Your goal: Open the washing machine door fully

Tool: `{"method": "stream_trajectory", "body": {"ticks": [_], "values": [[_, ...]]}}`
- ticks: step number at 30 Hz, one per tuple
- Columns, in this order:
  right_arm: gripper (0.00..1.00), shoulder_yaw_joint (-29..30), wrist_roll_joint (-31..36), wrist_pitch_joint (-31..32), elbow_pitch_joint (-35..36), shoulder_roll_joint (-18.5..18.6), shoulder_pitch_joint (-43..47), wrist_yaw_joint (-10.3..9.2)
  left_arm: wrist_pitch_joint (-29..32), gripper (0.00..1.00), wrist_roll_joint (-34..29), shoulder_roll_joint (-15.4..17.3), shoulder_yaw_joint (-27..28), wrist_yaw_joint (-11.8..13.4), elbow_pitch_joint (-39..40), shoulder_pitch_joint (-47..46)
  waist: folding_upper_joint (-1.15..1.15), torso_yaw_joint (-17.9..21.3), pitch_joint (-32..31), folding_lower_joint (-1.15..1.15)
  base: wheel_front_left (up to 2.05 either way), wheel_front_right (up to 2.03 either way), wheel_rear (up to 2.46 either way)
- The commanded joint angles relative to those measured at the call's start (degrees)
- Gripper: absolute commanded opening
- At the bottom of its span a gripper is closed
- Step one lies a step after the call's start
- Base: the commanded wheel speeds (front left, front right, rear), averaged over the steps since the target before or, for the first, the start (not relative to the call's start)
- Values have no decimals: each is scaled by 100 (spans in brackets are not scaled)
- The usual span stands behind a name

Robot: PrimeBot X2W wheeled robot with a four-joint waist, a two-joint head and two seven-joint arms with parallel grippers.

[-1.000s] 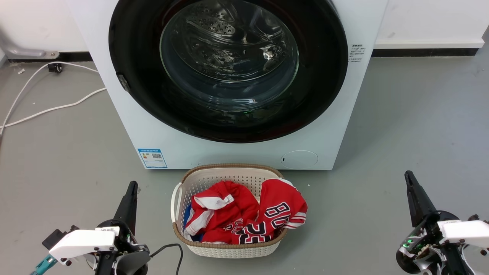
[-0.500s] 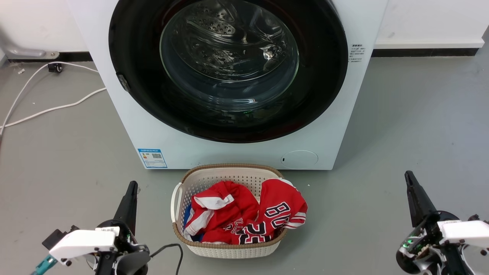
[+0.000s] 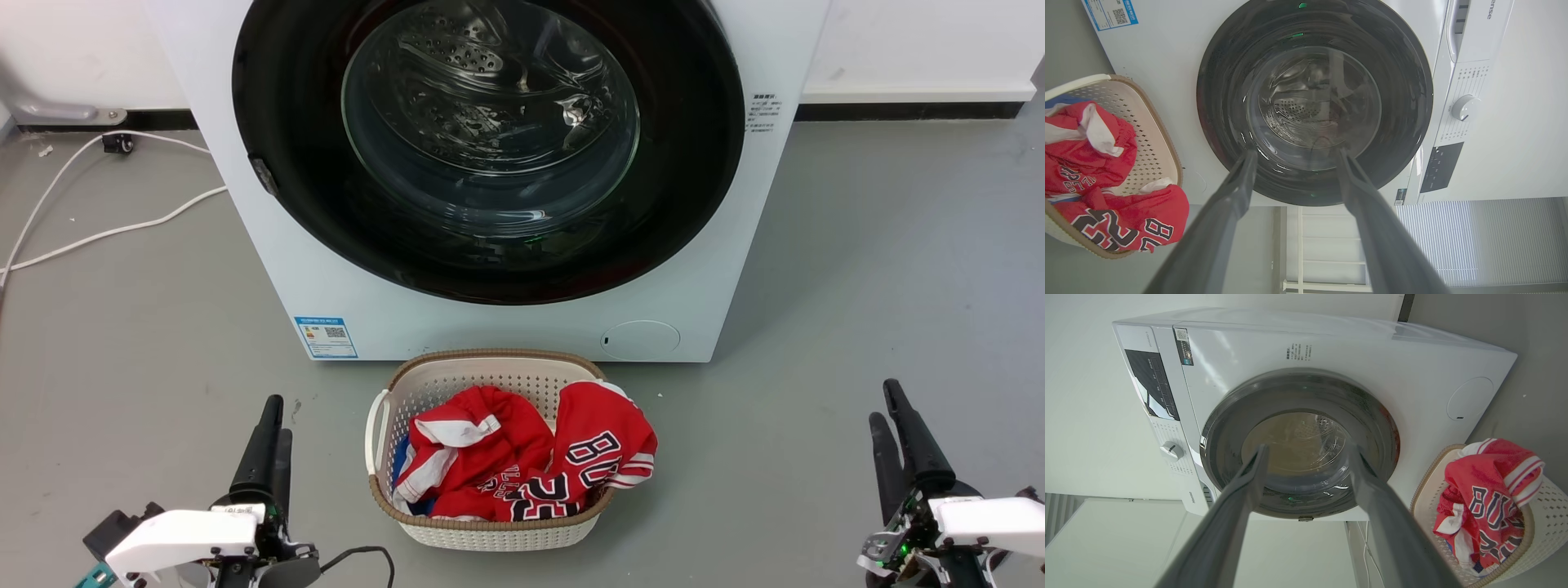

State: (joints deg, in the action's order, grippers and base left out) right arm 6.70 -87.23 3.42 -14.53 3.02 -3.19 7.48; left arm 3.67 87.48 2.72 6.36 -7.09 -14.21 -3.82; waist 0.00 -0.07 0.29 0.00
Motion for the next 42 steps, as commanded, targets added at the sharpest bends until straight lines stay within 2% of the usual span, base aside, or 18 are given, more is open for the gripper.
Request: {"method": "stream_trajectory", "body": {"ticks": [1,7,26,42], "values": [[100,45,267,-81,199,14,-44,1,-77,100,-303,12,23,50,204,-88,0,-2,4,0,0,0,0],[100,59,920,-209,441,12,-3,1,-207,100,-947,12,-80,240,449,-57,0,-5,10,0,0,0,0],[100,-304,3792,-636,1174,6,279,1,-642,100,-3432,17,-616,852,857,97,0,-6,9,0,0,0,0],[100,-412,5315,-939,1426,1,437,2,-951,100,-4790,124,-952,1145,1069,183,0,-21,8,0,0,0,0]]}}
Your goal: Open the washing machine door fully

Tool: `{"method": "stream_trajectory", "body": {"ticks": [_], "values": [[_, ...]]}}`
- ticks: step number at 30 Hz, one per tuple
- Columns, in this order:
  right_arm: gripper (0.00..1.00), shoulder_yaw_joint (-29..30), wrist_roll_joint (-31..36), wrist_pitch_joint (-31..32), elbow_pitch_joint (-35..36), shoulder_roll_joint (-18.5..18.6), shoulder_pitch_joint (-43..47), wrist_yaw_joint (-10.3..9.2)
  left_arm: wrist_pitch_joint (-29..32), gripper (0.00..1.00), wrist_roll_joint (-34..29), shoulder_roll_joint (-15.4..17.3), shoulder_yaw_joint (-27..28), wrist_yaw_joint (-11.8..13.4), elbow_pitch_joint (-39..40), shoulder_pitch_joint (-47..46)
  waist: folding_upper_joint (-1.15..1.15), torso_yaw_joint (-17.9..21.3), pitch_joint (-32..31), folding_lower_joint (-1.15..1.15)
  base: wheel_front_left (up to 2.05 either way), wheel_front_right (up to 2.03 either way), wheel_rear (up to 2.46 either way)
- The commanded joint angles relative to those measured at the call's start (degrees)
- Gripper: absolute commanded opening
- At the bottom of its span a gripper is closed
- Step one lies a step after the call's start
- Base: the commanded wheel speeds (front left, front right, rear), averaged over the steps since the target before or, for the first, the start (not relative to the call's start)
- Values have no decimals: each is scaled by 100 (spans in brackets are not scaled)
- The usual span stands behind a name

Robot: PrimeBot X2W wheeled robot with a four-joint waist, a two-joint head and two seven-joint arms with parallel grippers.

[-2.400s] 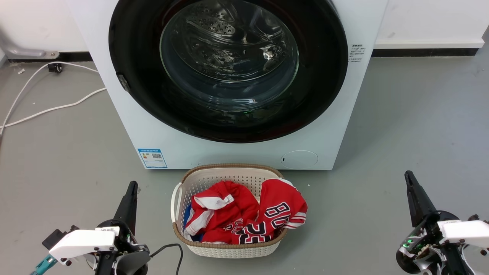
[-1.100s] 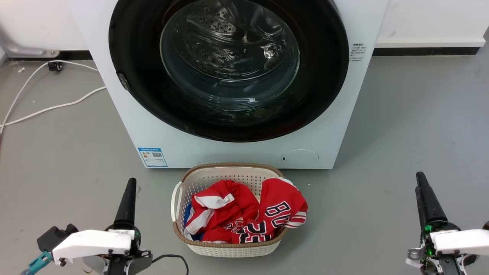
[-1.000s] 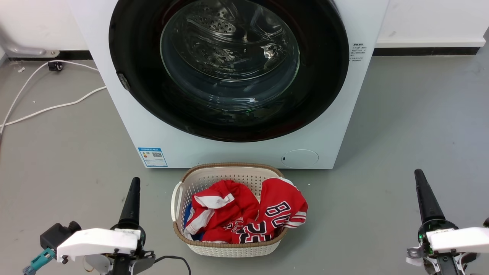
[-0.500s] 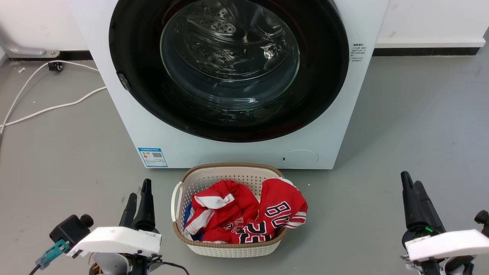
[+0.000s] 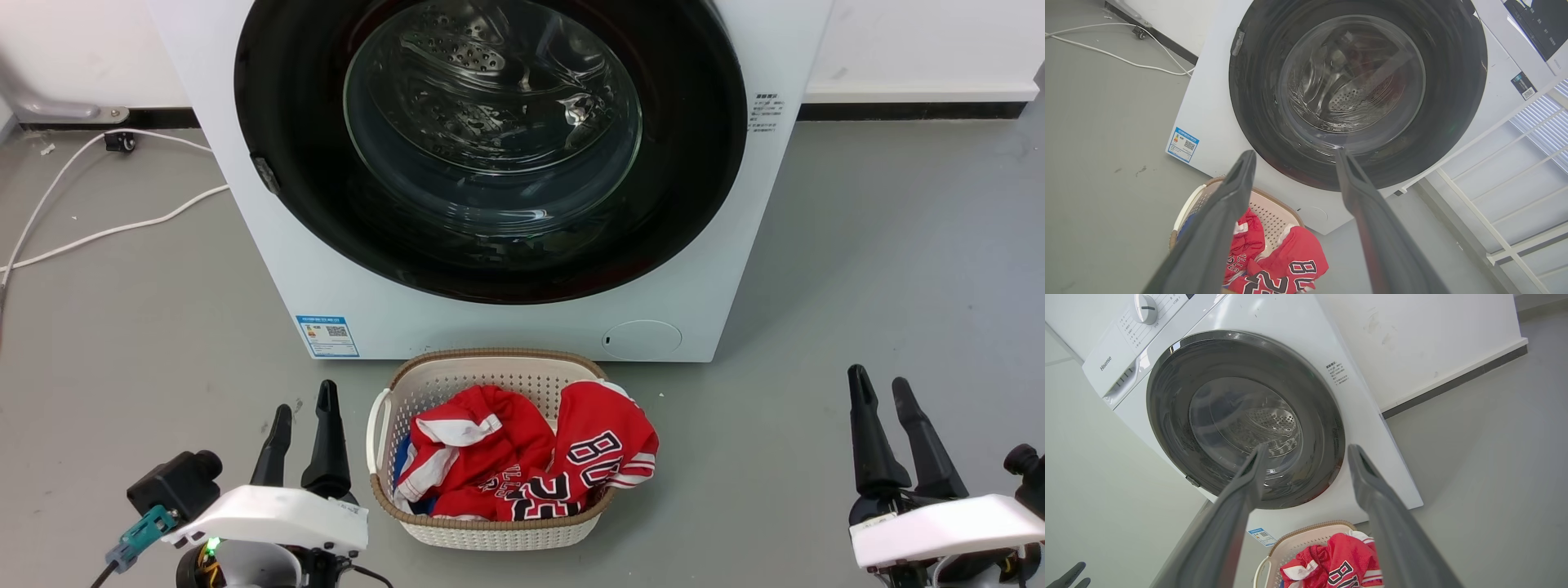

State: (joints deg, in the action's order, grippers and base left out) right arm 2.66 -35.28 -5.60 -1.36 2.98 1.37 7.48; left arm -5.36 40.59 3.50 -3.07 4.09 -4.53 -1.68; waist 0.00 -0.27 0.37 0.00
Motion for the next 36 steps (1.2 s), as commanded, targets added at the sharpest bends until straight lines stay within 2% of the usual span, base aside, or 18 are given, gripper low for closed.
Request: {"method": "stream_trajectory", "body": {"ticks": [1,21,36], "values": [[100,-15,201,-56,142,4,-7,2,-64,100,-164,47,-30,37,116,-25,0,-3,1,0,0,0,0],[100,-84,1504,-367,614,-3,203,1,-382,100,-1439,74,-332,153,287,70,0,-39,14,0,0,0,0],[100,-76,2115,-569,803,-7,377,1,-589,100,-2189,32,-464,187,341,142,0,-54,-1,0,0,0,0]]}}
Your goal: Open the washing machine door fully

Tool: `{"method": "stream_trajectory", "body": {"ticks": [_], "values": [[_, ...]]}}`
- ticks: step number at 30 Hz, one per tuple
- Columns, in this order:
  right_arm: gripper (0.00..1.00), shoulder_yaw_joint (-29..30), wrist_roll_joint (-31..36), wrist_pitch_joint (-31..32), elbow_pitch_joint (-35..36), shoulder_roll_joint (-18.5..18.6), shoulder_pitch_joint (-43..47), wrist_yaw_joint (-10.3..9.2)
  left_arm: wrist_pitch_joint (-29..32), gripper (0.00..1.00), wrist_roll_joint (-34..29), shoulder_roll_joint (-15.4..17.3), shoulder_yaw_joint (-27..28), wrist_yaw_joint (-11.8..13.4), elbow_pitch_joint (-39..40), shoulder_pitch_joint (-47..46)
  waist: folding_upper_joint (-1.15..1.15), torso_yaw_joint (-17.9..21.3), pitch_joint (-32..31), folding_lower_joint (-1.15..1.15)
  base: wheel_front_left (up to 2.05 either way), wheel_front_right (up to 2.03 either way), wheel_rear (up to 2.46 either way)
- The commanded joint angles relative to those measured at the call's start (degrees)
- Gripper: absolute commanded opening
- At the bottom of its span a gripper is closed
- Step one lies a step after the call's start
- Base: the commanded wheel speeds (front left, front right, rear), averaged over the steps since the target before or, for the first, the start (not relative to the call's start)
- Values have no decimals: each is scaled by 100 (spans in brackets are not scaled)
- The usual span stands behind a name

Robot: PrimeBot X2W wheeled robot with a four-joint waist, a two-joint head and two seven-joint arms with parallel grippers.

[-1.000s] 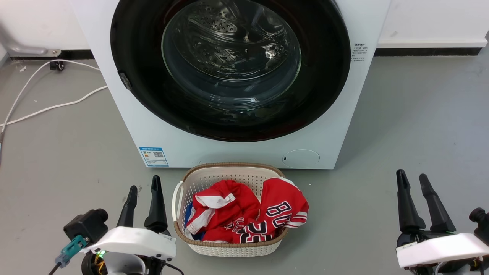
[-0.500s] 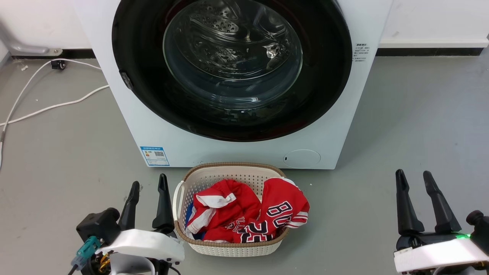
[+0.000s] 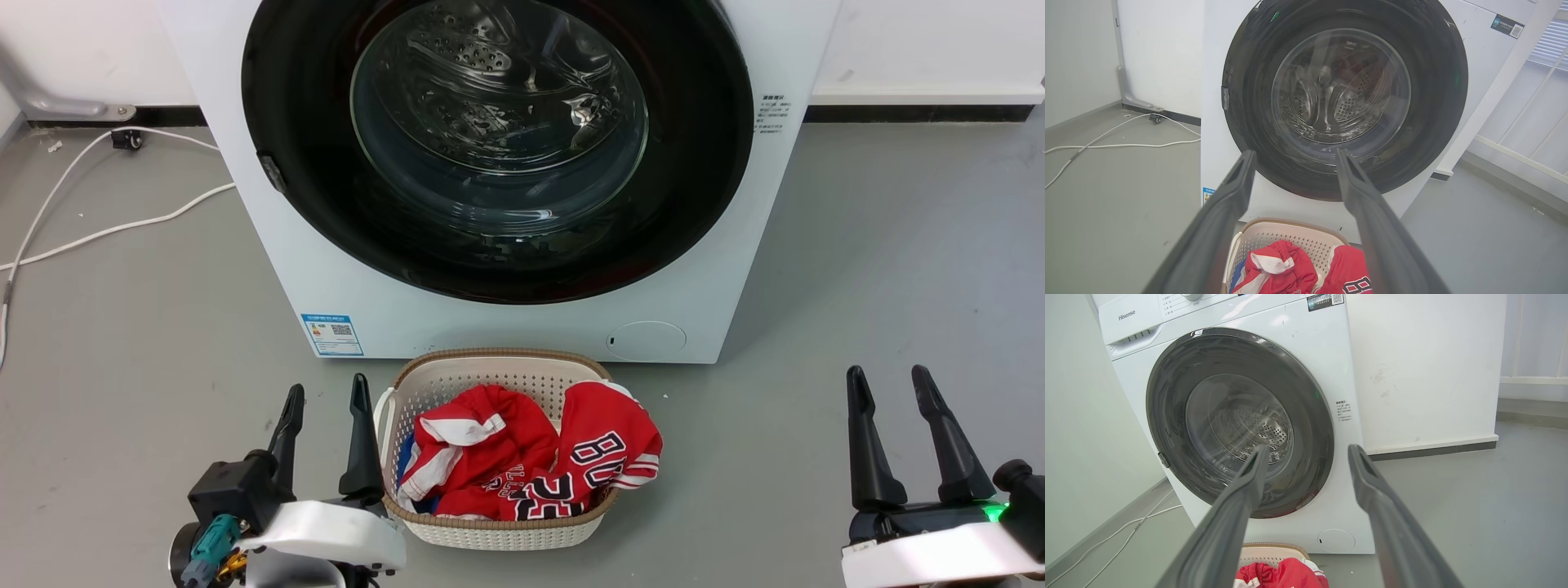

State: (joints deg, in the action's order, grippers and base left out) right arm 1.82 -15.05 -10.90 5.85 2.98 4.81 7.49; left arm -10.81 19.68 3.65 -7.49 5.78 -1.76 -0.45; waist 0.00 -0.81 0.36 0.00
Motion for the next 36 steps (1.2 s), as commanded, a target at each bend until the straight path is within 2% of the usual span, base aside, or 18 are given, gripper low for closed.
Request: {"method": "stream_trajectory", "body": {"ticks": [1,15,36], "values": [[100,12,120,-52,89,-8,44,0,-60,100,-141,12,-23,13,61,29,0,-2,0,0,0,0,0],[100,18,485,-220,247,-12,175,0,-226,100,-737,-44,-54,-42,-39,113,0,-1,2,0,0,0,0],[100,68,990,-430,327,-19,311,0,-432,100,-1384,-79,-80,8,-144,190,0,-23,4,0,0,0,0]]}}
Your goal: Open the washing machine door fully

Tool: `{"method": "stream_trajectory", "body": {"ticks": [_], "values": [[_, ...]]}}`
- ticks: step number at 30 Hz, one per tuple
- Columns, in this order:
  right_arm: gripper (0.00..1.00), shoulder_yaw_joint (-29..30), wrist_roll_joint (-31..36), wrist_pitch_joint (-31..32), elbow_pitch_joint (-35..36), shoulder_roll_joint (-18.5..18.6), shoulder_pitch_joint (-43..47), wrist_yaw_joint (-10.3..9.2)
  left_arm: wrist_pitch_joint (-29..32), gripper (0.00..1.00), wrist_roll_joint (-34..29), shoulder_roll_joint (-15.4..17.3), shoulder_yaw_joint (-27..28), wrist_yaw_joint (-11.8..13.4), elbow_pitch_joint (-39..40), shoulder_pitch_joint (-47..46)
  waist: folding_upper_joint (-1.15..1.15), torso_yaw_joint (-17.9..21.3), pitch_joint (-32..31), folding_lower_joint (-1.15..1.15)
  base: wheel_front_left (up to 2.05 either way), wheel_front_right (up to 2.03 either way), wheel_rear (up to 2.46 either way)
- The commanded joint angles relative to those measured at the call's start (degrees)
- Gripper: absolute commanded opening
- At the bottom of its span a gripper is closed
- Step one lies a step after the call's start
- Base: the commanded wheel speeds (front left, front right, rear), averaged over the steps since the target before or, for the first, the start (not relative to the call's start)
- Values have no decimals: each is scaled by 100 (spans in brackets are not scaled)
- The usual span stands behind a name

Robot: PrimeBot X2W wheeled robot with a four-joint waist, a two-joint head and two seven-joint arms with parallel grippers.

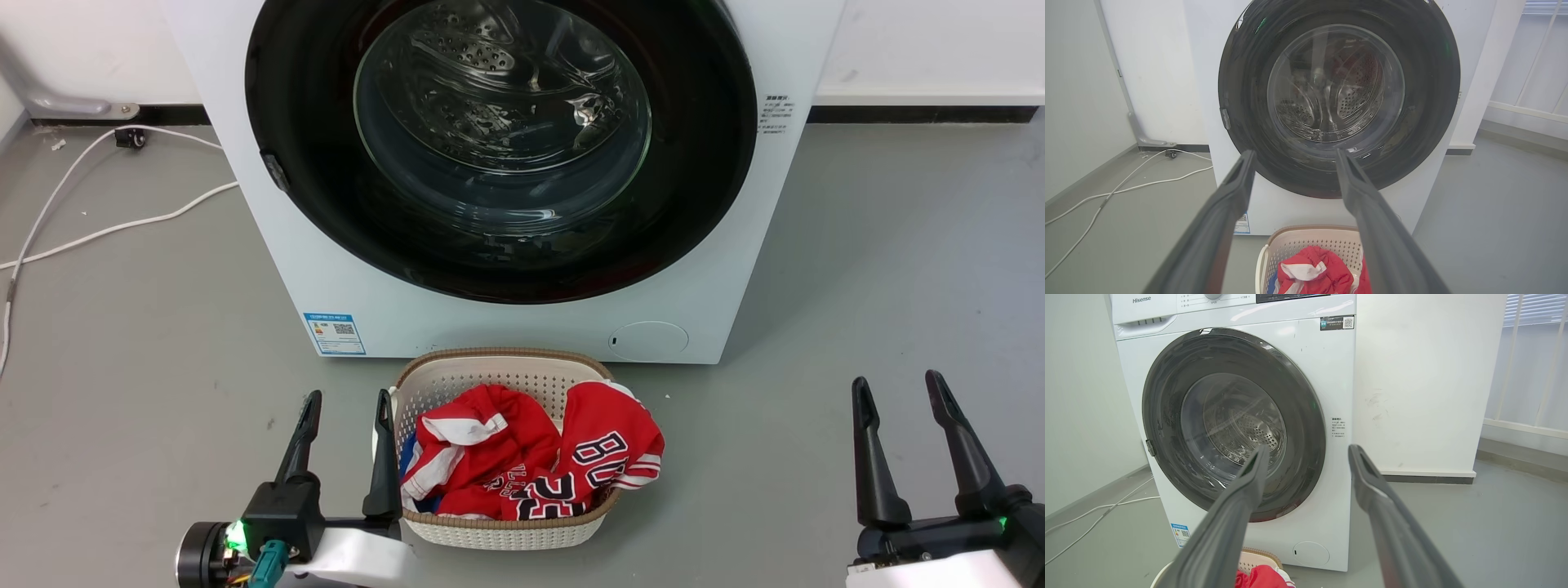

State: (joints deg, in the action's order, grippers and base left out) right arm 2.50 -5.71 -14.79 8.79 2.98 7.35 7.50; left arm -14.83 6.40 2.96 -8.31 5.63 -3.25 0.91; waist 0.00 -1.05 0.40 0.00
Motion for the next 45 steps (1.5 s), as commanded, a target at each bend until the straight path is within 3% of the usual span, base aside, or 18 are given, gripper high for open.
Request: {"method": "stream_trajectory", "body": {"ticks": [1,28,29,30,33,35,45], "values": [[100,2,68,-47,33,-19,67,-2,-45,100,-67,-10,-7,31,-5,61,0,1,0,0,0,0,0],[100,-46,-294,-41,-233,-19,91,-2,-40,100,124,-11,-24,106,-203,45,0,-5,-20,0,0,0,0],[43,-49,-314,-41,-238,-19,89,-1,-40,100,129,-11,-27,110,-206,45,0,-6,-19,0,0,0,0],[1,-41,-355,-41,-257,-19,90,-2,-40,100,126,-11,-27,115,-208,45,0,-7,-20,0,0,0,0],[0,-52,-618,-41,-310,-17,80,-2,-40,100,131,-11,-26,123,-221,49,0,-5,-20,0,0,0,0],[0,-1,-1198,-41,-400,-16,70,-2,-40,100,130,-11,-20,130,-224,46,0,1,-18,0,0,0,0],[0,108,-5567,-40,-758,-18,-102,-1,-40,100,146,-10,-11,124,-244,57,0,17,9,0,0,0,0]]}}
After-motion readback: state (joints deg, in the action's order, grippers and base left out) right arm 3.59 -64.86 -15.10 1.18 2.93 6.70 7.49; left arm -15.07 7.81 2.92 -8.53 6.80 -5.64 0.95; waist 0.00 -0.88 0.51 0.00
